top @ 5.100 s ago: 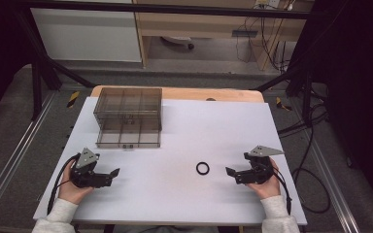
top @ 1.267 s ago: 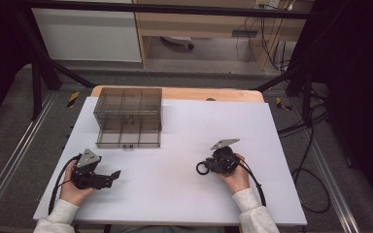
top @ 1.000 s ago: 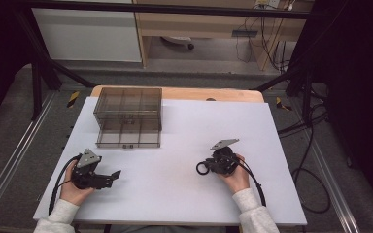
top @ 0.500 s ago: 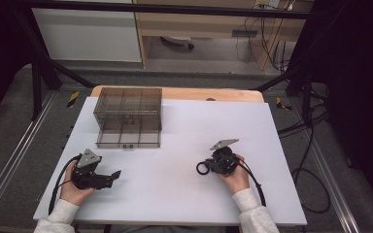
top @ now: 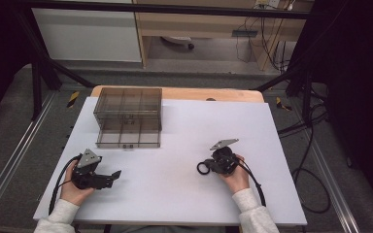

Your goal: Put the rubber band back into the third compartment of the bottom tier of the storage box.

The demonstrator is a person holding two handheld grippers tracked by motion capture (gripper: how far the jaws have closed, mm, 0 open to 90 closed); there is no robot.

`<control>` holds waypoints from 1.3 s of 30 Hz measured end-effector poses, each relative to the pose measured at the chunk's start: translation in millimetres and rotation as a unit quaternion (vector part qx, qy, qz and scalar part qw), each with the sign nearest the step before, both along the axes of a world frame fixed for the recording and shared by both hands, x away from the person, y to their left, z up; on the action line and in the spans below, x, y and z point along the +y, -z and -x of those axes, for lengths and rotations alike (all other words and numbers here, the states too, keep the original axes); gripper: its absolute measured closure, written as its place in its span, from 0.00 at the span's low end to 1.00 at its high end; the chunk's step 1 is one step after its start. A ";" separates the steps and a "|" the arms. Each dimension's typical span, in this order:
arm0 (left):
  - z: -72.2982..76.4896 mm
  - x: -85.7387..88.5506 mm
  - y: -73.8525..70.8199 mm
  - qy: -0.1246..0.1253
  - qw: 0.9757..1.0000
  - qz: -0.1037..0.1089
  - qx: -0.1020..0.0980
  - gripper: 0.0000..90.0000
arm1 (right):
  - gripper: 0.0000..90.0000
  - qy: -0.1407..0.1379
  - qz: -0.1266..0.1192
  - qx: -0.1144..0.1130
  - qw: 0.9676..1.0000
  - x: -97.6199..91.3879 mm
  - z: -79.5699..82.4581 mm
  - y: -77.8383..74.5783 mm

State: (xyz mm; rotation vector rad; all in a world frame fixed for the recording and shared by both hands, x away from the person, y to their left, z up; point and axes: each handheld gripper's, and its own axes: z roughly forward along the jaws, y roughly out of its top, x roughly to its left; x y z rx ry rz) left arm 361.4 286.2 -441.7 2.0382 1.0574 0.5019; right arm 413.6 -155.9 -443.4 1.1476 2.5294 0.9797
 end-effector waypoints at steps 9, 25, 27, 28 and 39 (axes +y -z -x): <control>0.2 -0.2 -0.1 0.000 1.000 0.001 0.000 0.06 | 0.96 -0.003 -0.002 -0.005 1.000 0.0 0.8 -1.7; 0.3 -0.2 -0.2 0.000 1.000 0.000 -0.001 0.06 | 0.96 -0.003 -0.009 -0.013 1.000 -3.7 3.0 -9.7; 0.3 -0.3 -0.3 0.000 1.000 0.001 -0.001 0.06 | 0.96 -0.001 -0.010 -0.015 1.000 -4.1 3.4 -10.4; 0.3 -0.3 -0.3 0.001 1.000 0.001 -0.001 0.06 | 0.96 -0.001 -0.011 -0.015 1.000 -4.4 3.6 -11.0; 0.4 -0.5 -0.2 0.003 1.000 0.001 0.000 0.06 | 0.96 -0.002 -0.014 -0.025 1.000 -5.8 5.6 -17.0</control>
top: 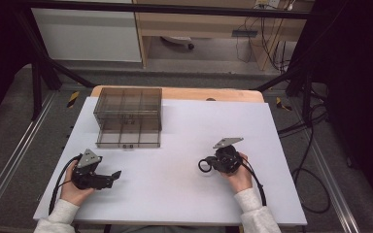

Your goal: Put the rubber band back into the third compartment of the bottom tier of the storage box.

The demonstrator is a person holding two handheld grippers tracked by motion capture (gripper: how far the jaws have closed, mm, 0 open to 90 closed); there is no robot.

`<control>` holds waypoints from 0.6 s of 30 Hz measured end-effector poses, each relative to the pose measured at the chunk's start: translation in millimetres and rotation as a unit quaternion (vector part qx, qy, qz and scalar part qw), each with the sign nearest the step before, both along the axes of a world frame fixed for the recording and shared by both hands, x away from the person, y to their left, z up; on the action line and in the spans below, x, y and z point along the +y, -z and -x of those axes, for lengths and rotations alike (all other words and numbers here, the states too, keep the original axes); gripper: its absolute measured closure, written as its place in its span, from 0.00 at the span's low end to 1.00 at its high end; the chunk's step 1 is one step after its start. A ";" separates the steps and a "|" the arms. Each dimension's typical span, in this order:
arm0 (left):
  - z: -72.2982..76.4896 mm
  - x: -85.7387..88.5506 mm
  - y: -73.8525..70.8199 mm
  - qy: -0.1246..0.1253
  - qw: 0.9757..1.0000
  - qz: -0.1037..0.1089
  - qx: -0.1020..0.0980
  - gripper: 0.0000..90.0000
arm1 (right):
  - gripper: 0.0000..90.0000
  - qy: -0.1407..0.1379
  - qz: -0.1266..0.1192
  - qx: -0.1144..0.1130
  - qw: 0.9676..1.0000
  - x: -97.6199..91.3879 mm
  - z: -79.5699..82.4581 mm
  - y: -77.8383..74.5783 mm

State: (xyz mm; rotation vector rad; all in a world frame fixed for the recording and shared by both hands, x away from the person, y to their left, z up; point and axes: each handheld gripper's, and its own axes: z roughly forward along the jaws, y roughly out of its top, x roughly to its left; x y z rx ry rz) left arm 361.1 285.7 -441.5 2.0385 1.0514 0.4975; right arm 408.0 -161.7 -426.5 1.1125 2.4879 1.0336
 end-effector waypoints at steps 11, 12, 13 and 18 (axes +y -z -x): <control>0.1 0.0 -0.2 0.001 1.000 -0.001 -0.001 0.06 | 0.96 0.000 -0.006 -0.009 1.000 -2.5 1.5 -6.2; 0.1 0.0 -0.2 0.001 1.000 0.000 -0.001 0.06 | 0.96 0.000 -0.006 -0.010 1.000 -2.7 1.6 -6.5; 0.1 0.0 -0.3 0.000 1.000 0.000 -0.001 0.06 | 0.96 0.003 -0.007 -0.010 1.000 -2.6 1.8 -6.9; 0.2 0.0 -0.5 0.000 1.000 0.000 -0.001 0.06 | 0.96 0.003 -0.010 -0.014 1.000 -3.8 2.2 -9.4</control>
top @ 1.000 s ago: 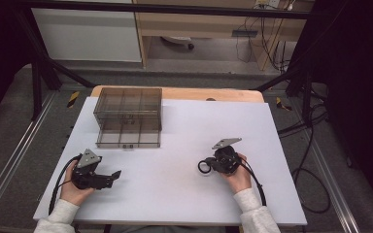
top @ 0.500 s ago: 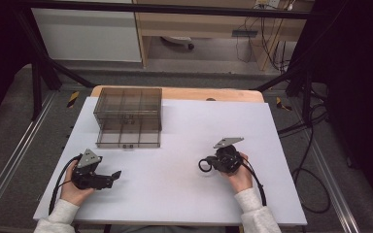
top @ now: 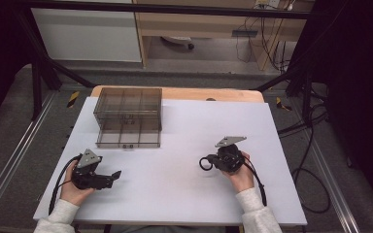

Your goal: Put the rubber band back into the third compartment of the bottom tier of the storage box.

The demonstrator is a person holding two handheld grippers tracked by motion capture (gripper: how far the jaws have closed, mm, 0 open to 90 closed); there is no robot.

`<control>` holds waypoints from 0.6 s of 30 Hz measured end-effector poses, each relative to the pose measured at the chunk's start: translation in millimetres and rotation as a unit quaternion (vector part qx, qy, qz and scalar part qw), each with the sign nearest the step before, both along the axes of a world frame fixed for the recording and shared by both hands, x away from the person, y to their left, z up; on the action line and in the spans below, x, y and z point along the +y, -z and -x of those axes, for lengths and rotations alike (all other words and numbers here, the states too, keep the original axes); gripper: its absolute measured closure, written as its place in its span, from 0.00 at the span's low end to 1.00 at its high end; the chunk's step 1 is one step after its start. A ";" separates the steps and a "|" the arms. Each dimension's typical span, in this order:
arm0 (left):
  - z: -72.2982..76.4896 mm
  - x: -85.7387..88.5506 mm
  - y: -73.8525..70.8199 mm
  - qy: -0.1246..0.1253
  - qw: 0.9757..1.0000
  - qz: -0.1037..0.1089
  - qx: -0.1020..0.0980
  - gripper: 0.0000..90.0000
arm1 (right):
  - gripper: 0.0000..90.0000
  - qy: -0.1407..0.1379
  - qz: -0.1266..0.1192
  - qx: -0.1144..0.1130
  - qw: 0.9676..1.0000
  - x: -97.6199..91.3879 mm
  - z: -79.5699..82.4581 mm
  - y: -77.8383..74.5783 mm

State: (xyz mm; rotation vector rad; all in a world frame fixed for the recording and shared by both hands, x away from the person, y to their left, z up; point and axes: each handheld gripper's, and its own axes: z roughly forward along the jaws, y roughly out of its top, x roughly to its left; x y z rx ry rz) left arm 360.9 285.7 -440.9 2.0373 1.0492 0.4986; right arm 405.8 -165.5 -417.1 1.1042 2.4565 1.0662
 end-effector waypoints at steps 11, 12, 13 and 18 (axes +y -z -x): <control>0.3 -0.3 -0.2 0.001 1.000 0.000 -0.001 0.06 | 0.96 -0.001 -0.001 -0.007 1.000 -0.2 1.2 -4.6; 0.3 -0.3 -0.2 0.002 1.000 0.000 -0.001 0.06 | 0.96 -0.002 -0.002 -0.008 1.000 0.0 1.2 -5.1; 0.3 -0.4 -0.2 0.002 1.000 0.000 -0.001 0.06 | 0.96 -0.001 -0.003 -0.009 1.000 0.4 1.3 -5.5; 0.3 -0.4 -0.2 0.002 1.000 0.000 -0.001 0.06 | 0.96 -0.003 -0.004 -0.011 1.000 1.3 1.6 -8.3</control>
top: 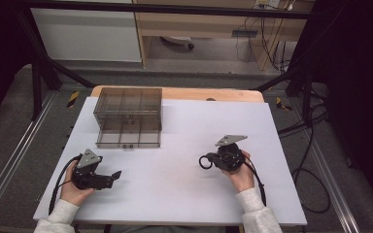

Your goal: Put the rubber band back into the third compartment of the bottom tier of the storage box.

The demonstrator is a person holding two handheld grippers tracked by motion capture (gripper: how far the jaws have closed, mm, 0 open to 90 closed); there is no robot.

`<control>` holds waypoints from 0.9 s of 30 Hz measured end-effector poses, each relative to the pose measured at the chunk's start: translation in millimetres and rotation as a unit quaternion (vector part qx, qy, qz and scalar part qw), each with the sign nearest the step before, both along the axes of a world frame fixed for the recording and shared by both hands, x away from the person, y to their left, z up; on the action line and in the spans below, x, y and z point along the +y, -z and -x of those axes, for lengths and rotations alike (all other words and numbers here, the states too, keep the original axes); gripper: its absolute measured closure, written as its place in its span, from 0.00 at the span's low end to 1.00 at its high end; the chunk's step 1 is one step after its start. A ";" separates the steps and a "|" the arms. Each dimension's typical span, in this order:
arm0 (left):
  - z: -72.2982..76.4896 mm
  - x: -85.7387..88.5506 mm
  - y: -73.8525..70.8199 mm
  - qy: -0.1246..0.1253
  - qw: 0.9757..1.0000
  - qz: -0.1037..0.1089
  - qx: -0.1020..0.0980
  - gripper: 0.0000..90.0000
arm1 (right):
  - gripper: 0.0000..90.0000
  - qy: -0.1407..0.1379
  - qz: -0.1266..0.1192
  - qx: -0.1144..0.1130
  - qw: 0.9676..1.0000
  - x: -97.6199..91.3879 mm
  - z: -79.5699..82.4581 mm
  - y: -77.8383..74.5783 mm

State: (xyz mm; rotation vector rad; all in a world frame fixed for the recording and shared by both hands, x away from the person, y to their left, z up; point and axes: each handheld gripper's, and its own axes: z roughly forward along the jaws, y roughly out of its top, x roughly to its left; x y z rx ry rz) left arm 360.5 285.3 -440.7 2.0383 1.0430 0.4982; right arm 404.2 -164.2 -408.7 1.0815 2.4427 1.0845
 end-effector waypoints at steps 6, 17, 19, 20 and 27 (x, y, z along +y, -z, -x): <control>0.2 -0.2 -0.3 0.000 1.000 0.002 -0.001 0.06 | 0.96 0.000 -0.002 -0.004 1.000 1.2 -0.1 -3.9; 0.1 0.1 -0.2 0.002 1.000 0.000 -0.001 0.06 | 0.96 -0.006 -0.001 -0.011 1.000 9.6 -1.6 -9.9; 0.0 -0.1 -0.2 0.001 1.000 0.001 -0.001 0.06 | 0.96 -0.008 -0.003 -0.012 1.000 12.2 -1.6 -11.1; 0.0 -0.1 -0.2 0.001 1.000 0.001 -0.001 0.06 | 0.96 -0.009 -0.002 -0.012 1.000 13.5 -1.6 -11.9; -0.1 0.4 -0.4 0.000 1.000 0.001 -0.001 0.06 | 0.96 -0.017 -0.001 -0.016 1.000 22.8 -1.9 -15.8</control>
